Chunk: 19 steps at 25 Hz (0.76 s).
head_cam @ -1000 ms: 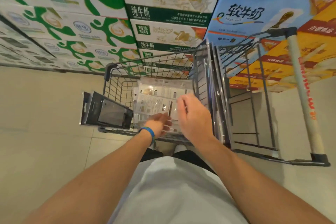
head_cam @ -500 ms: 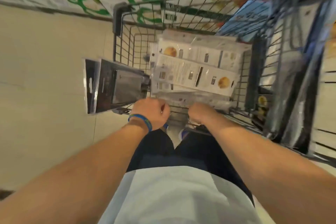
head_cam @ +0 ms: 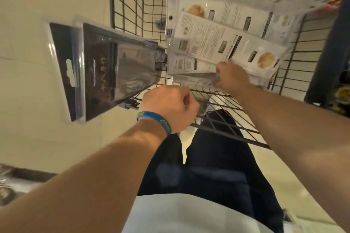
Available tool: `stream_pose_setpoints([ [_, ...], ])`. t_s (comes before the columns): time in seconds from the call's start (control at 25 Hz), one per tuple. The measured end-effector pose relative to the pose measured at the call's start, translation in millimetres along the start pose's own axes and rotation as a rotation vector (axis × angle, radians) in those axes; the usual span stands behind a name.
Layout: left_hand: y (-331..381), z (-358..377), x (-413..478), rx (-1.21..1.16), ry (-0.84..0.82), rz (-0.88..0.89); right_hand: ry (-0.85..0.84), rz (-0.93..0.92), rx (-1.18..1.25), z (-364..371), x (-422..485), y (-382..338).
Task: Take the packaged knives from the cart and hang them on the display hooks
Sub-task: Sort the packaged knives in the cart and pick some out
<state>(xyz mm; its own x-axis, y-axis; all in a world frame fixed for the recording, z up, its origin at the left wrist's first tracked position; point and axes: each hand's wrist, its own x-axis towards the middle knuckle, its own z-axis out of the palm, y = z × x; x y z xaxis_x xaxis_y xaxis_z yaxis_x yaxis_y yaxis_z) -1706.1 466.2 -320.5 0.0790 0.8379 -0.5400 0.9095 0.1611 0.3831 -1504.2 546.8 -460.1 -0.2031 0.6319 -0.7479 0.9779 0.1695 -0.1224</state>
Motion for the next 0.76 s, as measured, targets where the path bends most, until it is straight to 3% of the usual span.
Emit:
stream_pose_setpoints([
  [0.16,2,-1,-1,0.005,0.001,0.012,0.009,-0.083,-0.148,-8,-8,-16],
  [0.4,3,-4,-1,-0.021,-0.013,0.019,0.248,0.068,0.101,-30,0,-25],
  [0.52,2,-1,-1,-0.008,-0.012,0.031,0.141,0.206,0.011,-26,21,-21],
  [0.76,1,0,-3,0.027,0.023,0.027,0.074,0.229,0.046,-5,31,-31],
])
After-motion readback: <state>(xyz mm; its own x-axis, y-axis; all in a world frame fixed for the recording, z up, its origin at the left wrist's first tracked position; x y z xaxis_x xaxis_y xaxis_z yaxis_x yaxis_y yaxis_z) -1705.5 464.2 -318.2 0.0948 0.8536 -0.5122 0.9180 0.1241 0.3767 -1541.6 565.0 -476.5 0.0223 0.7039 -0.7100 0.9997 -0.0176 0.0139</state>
